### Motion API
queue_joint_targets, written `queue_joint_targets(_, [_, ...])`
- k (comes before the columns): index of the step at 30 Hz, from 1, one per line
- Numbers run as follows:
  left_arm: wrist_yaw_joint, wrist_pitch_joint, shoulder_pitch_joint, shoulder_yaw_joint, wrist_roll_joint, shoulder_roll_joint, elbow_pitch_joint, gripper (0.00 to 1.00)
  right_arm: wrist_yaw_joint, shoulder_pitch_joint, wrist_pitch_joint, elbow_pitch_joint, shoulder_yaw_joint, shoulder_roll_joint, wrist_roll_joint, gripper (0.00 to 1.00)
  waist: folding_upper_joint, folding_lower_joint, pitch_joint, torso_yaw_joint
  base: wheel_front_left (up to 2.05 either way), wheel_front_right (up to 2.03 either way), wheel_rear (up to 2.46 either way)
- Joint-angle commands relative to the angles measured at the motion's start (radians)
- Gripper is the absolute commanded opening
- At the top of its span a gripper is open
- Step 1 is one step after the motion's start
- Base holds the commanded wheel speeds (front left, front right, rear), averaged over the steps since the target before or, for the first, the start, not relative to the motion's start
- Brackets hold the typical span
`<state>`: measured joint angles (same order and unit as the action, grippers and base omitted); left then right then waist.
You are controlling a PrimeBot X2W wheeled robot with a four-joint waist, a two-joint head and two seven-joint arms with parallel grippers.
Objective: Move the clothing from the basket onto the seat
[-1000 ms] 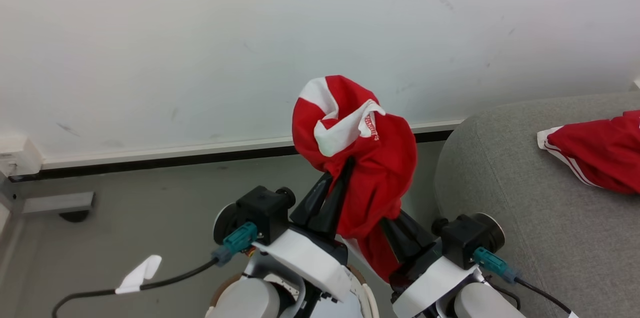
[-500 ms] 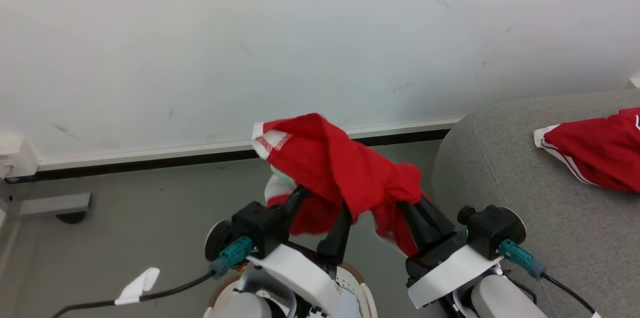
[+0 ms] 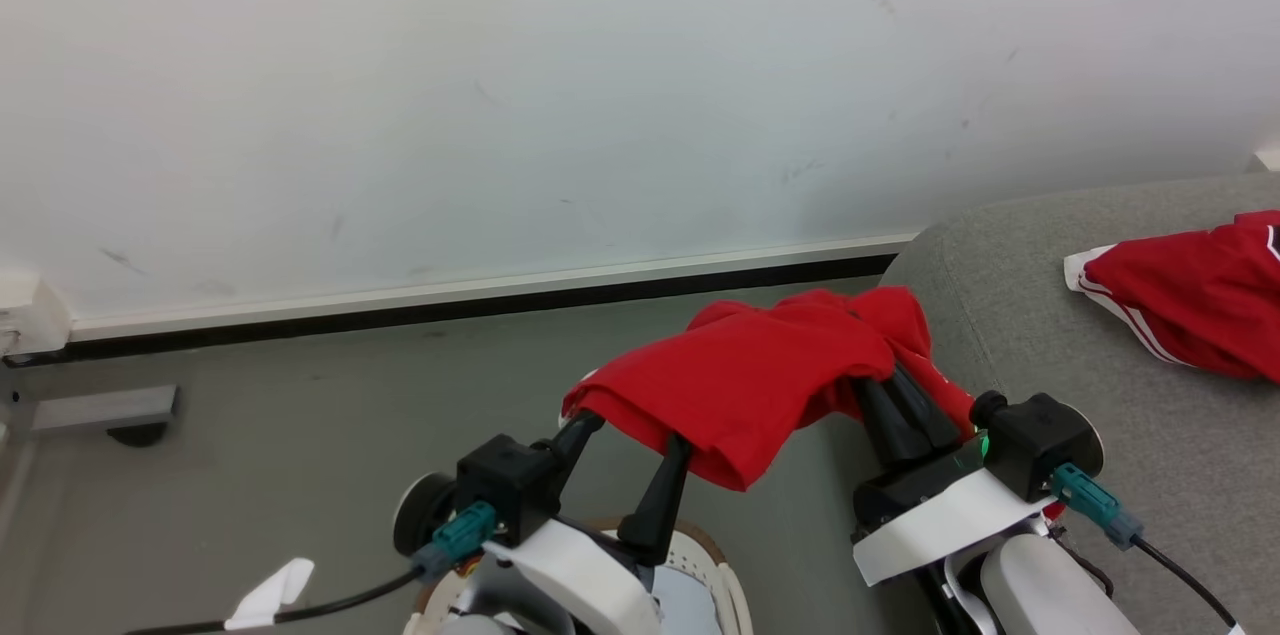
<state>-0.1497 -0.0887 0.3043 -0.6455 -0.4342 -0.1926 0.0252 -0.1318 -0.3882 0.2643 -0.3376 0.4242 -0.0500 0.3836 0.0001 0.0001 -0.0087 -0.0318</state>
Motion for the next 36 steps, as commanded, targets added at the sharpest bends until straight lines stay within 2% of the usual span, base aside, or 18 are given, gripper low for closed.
queue_joint_targets(1, [-0.004, 0.001, -0.011, 0.002, 0.003, -0.008, -0.004, 1.0, 0.002, 0.002, 0.0, 0.006, -0.014, -0.001, -0.007, 0.0, -0.0001, -0.0001, 0.001, -0.002, 0.0, 0.0, 0.0])
queue_joint_targets(9, [-0.008, 0.009, -0.028, -0.007, 0.005, -0.028, 0.001, 1.0, 0.002, 0.002, 0.0, 0.021, -0.07, -0.001, -0.036, 0.0, -0.0001, -0.0001, 0.004, -0.02, 0.0, 0.0, 0.0])
queue_joint_targets(21, [-0.014, 0.006, -0.032, -0.015, 0.001, -0.033, 0.001, 1.0, 0.002, 0.005, 0.0, 0.031, -0.103, -0.001, -0.06, 0.0, -0.0001, -0.0001, 0.007, -0.057, 0.0, 0.0, 0.0])
queue_joint_targets(36, [-0.017, -0.001, -0.021, -0.017, -0.007, -0.043, -0.005, 1.0, 0.002, 0.019, 0.0, 0.056, -0.168, -0.001, -0.103, 0.0, -0.0001, -0.0001, 0.025, -0.191, 0.0, 0.0, 0.0])
